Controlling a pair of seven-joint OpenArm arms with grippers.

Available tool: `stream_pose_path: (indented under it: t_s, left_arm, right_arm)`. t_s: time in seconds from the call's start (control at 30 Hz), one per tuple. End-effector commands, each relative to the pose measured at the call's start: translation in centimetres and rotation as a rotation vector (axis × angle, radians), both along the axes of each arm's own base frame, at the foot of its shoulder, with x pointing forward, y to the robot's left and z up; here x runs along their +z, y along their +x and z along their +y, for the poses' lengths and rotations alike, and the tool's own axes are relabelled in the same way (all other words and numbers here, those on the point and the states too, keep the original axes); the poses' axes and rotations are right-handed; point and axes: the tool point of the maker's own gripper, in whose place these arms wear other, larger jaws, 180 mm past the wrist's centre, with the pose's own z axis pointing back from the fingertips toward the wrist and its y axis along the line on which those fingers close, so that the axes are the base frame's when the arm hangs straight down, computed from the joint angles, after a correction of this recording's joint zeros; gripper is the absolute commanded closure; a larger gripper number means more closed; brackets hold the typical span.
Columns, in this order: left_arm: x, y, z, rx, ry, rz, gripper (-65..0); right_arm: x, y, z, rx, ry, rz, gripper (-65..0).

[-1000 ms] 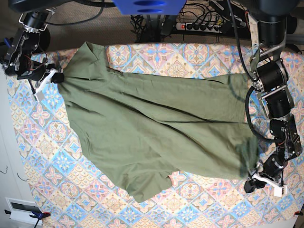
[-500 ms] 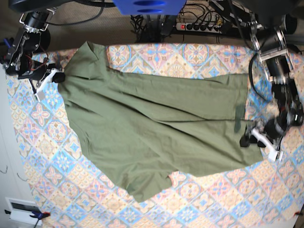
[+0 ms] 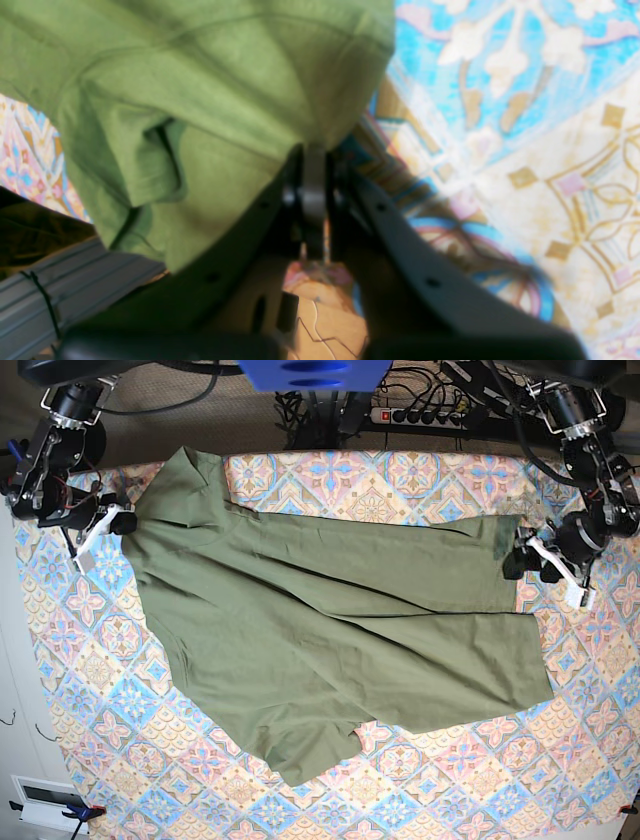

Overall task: Layout the t-shirt on the table in an organized manner, then fold the t-shirt properly
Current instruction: 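Release the hem and lift the left gripper toward the shirt's shoulder, then grasp the shoulder edge with the left gripper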

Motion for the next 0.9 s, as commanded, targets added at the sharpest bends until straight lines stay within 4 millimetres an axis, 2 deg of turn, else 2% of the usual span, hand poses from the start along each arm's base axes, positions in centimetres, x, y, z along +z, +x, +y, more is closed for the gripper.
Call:
stream_pose_path:
  t_s: [0.0, 0.17, 0.27, 0.37, 0.5, 0.6, 0.7, 0.8, 0.87]
  left_arm:
    - [0.9, 0.6, 0.5, 0.01, 0.003, -0.04, -49.2]
    - [0.4, 0.4, -0.2, 0.02, -0.021, -0.03, -48.0]
    - [0.4, 0.5, -0.2, 0.022, -0.022, -0.034, -41.0]
    - [-0.5, 0.2, 0.1, 0.036, -0.04, -0.006, -33.2]
    - [-1.6, 0.2, 0.8, 0.07, -0.07, 0.023, -28.4]
    - [-1.0, 0.2, 2.6, 0.11, -0.058, 0.01, -30.2]
    - [-0.7, 0.0, 3.6, 0.143, -0.054, -0.003, -37.8]
    - [-0.7, 0.1, 3.5, 0.14, -0.057, -0.002, -48.3]
    - [-1.2, 0.0, 2.8, 0.135, -0.07, 0.006, -51.7]
  right_arm:
    - [1.2, 0.9, -0.7, 0.002, -0.016, -0.043, -1.1]
    - [1.2, 1.0, -0.7, 0.001, -0.016, -0.045, -1.1]
    - [1.2, 1.0, -0.7, 0.001, -0.016, -0.046, -1.1]
    - [1.2, 1.0, -0.7, 0.001, -0.014, -0.046, -1.1]
    - [1.2, 1.0, -0.7, -0.001, -0.015, -0.045, -1.1]
    - [1.2, 1.0, -0.7, -0.002, -0.015, -0.045, -1.1]
    - [1.1, 1.0, -0.7, -0.003, -0.015, -0.044, -1.1]
    - [1.1, 1.0, -0.7, -0.003, -0.015, -0.044, -1.1]
    - [1.2, 1.0, -0.7, -0.003, -0.015, -0.046, -1.1]
